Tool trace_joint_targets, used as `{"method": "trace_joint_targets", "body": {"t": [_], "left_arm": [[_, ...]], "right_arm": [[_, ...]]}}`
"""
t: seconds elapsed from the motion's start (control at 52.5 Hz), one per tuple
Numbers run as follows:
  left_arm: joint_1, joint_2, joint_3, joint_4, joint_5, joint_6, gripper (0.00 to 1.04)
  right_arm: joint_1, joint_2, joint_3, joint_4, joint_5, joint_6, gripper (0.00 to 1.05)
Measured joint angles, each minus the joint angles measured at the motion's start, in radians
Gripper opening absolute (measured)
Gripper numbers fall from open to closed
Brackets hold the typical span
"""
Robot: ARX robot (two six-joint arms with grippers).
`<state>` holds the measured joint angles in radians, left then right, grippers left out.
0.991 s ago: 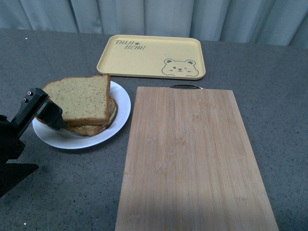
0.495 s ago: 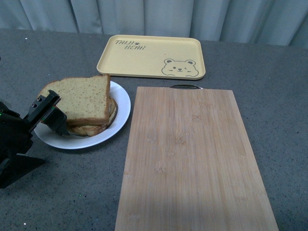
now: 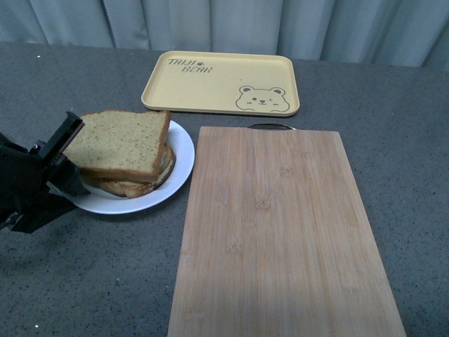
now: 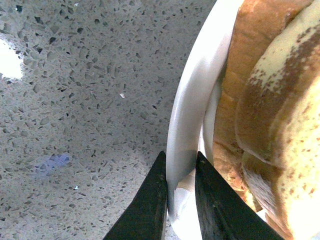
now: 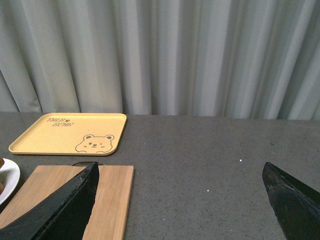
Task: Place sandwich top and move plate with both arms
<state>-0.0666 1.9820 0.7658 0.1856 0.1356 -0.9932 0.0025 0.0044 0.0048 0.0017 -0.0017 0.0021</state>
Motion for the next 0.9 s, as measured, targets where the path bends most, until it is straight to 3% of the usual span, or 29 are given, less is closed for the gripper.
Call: {"method": "trace_joint_targets", "body": {"t": [0.152,0.362,0.591,0.896], "left_arm": [[0.003,-0.022,-0.027,0.024,0.035,-0.011,0.06],[0.004,-0.044,-0.106,0.130,0.112,-0.062,0.06],[-0.039,-0.029,-0.239,0.406,0.158,-0.196,0.05],[-0.033,0.087,-0.293,0.754,0.220,-0.360,0.04]], "right_arm": [[0.000,0.000,0.000,0.000,0.000,0.000,0.95],[0.000,0.000,0.000,0.000,0.000,0.000,0.95],[0.000,0.000,0.000,0.000,0.000,0.000,0.95],[0.000,0.000,0.000,0.000,0.000,0.000,0.95]]}}
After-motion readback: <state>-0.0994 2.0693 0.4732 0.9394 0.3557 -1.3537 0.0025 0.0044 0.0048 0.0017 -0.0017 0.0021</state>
